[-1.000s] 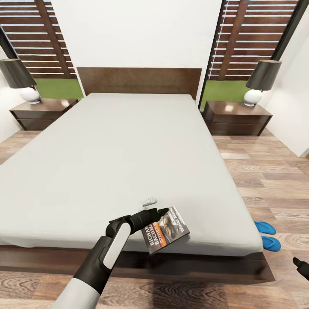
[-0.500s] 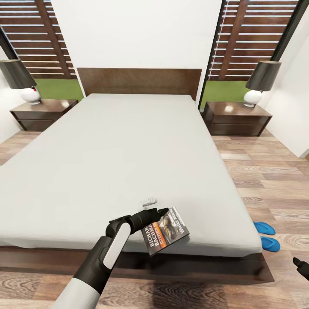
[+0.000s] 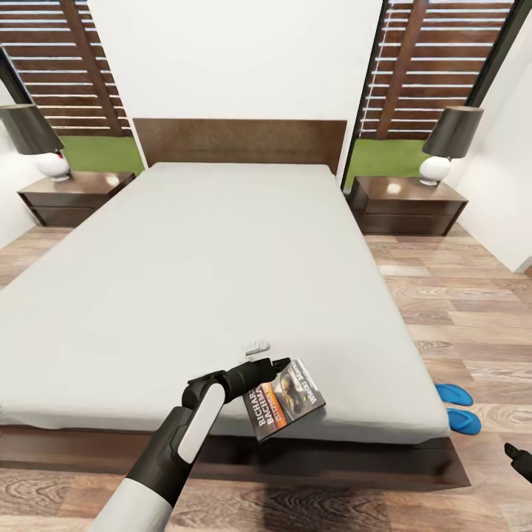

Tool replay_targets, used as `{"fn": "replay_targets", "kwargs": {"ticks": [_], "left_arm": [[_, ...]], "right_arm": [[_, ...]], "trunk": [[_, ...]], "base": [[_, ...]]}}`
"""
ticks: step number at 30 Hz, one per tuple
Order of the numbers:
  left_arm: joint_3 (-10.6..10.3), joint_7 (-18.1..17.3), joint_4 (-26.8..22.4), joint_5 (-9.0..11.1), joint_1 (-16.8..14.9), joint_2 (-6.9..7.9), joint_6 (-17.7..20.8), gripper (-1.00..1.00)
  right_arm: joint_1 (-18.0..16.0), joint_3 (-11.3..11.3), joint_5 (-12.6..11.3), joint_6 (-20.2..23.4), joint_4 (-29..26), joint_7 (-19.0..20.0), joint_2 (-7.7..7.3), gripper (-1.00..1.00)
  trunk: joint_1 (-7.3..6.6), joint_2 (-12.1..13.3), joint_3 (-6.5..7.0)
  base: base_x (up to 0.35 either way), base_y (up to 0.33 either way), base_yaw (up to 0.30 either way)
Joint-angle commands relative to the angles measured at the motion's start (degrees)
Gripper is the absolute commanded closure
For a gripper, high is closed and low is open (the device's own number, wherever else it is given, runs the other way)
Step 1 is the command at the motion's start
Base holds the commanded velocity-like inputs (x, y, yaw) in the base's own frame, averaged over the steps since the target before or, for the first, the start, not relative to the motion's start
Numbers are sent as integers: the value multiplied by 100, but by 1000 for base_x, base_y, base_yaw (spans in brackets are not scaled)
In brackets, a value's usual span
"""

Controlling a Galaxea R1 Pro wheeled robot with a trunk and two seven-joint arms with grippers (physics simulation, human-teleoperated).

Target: In the bedroom, move the book from the bed onto either nightstand, and place the two sandals side by side next to the bed.

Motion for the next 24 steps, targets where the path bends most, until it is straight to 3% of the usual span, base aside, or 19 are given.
{"fn": "replay_targets", "kwargs": {"ticks": [1, 24], "left_arm": [[6, -12, -2, 1, -2, -2, 28, -100], [6, -12, -8, 1, -2, -2, 30, -100]], "right_arm": [[-4, -15, -59, -13, 10, 39, 0, -100], [-4, -15, -59, -13, 8, 39, 0, -100]], "trunk": [[-23, 40, 15], [-528, 962, 428]], "base": [[0, 0, 0], [0, 0, 0]]}}
